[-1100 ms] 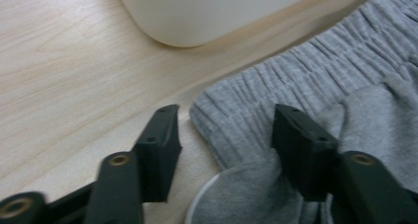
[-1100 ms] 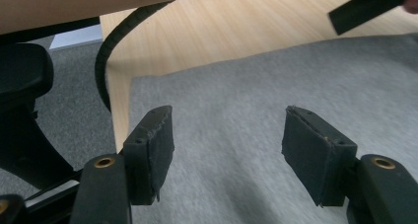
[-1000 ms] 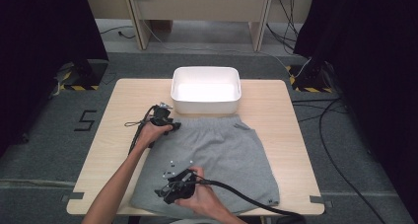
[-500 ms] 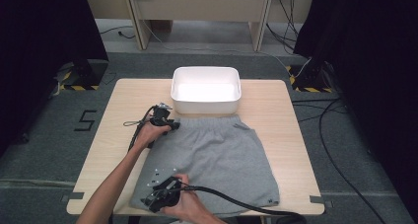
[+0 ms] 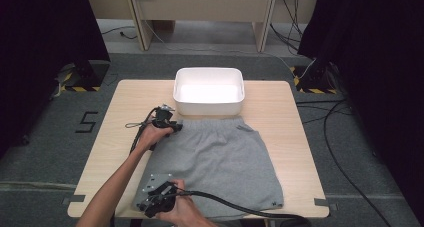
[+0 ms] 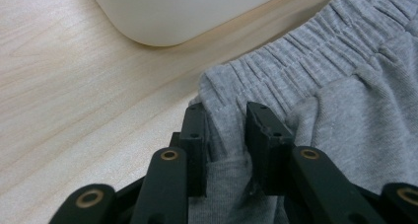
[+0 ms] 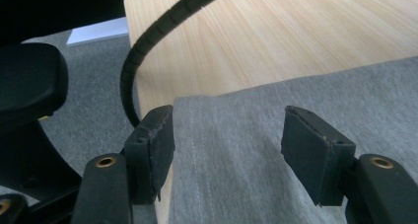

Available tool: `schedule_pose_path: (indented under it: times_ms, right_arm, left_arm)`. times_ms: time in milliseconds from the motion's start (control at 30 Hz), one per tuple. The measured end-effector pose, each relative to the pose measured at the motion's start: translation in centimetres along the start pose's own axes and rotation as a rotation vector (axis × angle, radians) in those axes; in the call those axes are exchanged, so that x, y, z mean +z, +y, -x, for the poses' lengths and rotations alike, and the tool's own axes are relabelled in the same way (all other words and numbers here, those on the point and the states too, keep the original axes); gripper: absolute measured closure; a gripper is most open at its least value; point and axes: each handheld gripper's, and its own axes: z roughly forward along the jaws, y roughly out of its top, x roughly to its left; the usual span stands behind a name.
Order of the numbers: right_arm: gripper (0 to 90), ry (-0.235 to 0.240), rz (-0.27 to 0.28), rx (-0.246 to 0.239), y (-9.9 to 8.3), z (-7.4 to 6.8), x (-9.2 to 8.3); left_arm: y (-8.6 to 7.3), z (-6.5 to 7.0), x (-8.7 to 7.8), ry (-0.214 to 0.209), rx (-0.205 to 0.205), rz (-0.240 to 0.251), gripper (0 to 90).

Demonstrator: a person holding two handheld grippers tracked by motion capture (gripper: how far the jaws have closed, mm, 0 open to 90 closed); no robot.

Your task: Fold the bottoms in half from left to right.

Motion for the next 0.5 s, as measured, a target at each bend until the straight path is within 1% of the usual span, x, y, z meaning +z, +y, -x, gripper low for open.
schedule_pose_path:
  times_ms: [67, 133, 233, 333, 367, 400, 500]
  right_arm:
    - [37.8, 0.002, -0.006, -0.004, 0.0, 0.0, 0.4]
    - [37.9, -0.001, -0.011, 0.007, 0.1, -0.2, 0.6]
    - [38.3, 0.000, -0.008, 0.005, 0.2, -0.2, 0.9]
    - [38.5, 0.002, -0.012, 0.030, 0.1, -0.4, 1.2]
    - [38.6, 0.004, -0.013, 0.022, 0.1, -0.3, 1.3]
    - [38.6, 0.004, -0.016, 0.032, 0.1, -0.5, 1.4]
    - [38.3, 0.007, -0.024, 0.016, 0.3, -0.8, 1.8]
  left_arm:
    - [0.0, 0.0, 0.0, -0.003, -0.001, 0.000, 69.8]
    - [0.0, 0.0, 0.0, 0.001, -0.001, -0.001, 69.9]
    - [0.0, 0.0, 0.0, -0.002, -0.002, 0.000, 69.9]
    - [0.0, -0.1, 0.0, -0.005, -0.004, 0.001, 69.9]
    - [0.0, 0.0, 0.0, -0.004, -0.003, 0.000, 69.9]
    - [0.0, 0.0, 0.0, -0.002, -0.003, 0.001, 69.9]
    - [0.0, 0.0, 0.0, -0.004, -0.003, 0.000, 69.9]
